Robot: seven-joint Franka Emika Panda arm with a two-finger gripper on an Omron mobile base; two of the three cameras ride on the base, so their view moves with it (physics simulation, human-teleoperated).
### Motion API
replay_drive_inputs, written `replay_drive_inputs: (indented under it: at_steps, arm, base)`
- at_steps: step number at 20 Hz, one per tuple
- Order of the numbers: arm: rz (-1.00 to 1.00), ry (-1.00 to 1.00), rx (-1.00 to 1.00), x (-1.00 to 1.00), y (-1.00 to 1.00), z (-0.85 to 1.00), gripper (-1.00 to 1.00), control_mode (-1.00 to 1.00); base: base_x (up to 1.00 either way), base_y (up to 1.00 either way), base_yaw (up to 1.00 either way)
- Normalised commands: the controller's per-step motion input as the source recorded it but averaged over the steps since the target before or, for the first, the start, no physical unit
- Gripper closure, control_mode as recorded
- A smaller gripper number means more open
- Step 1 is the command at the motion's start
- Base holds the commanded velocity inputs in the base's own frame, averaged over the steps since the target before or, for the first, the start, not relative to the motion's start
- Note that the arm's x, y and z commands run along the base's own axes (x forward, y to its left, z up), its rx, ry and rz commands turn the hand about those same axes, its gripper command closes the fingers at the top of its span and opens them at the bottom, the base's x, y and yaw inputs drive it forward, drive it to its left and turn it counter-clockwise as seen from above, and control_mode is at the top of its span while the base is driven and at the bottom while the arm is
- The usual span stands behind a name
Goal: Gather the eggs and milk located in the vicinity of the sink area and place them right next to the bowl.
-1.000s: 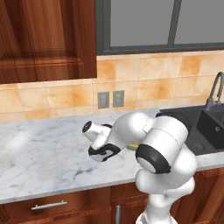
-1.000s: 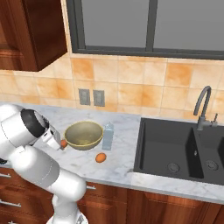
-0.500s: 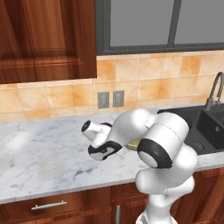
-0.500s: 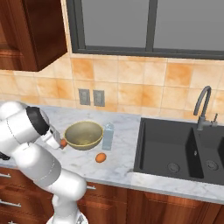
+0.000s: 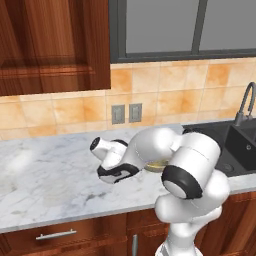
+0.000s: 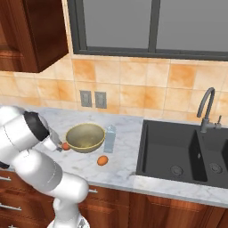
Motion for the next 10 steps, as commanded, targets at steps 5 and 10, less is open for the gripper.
replay_drive_inputs:
  at_steps: [5,10]
  arm:
    - [0.00,-0.06,0.00,-0.91,0.04,0.68,-1.00,-1.00]
    - [0.06,0.00,0.00,-0.76,-0.27,0.97,-1.00,-1.00]
  base:
    - [0.00,0.00,0.00]
    - [0.00,0.00,0.00]
